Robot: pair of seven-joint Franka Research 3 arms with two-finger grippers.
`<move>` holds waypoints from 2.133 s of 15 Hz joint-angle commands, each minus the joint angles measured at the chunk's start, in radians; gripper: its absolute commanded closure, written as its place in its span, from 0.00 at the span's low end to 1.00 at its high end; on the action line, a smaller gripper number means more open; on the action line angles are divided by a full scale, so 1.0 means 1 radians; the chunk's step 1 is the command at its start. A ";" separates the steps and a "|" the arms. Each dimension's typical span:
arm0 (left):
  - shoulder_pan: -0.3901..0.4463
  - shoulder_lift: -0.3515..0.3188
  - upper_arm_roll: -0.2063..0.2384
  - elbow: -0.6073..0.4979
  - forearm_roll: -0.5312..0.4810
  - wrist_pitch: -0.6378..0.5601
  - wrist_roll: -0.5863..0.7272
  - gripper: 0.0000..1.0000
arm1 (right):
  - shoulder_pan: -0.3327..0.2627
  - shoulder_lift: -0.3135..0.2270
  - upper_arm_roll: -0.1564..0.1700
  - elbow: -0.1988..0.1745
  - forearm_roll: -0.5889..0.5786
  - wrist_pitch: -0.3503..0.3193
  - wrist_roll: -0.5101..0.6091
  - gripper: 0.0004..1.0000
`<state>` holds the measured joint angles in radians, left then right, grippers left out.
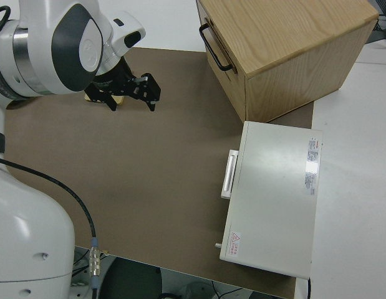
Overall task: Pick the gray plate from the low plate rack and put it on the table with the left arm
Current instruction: 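Close the left gripper on the plate rim and lift it from the rack, then carry the gray plate away from the rack and lower it flat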
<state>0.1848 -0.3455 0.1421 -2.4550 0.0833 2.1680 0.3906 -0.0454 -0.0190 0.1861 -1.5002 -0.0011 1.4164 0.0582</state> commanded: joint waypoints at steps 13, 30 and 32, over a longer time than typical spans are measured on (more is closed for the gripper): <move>-0.007 -0.013 -0.090 0.257 0.010 -0.263 -0.059 1.00 | -0.010 -0.002 0.006 0.006 0.010 -0.014 0.000 0.01; -0.007 -0.018 -0.216 0.289 -0.471 -0.450 -0.299 1.00 | -0.010 -0.002 0.006 0.006 0.010 -0.014 0.000 0.01; -0.007 -0.017 -0.216 0.249 -0.514 -0.424 -0.283 1.00 | -0.010 -0.002 0.006 0.006 0.010 -0.014 0.000 0.01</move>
<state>0.1787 -0.3563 -0.0720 -2.1495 -0.3755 1.7111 0.1025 -0.0454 -0.0190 0.1861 -1.5002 -0.0011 1.4164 0.0582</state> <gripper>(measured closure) 0.899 0.009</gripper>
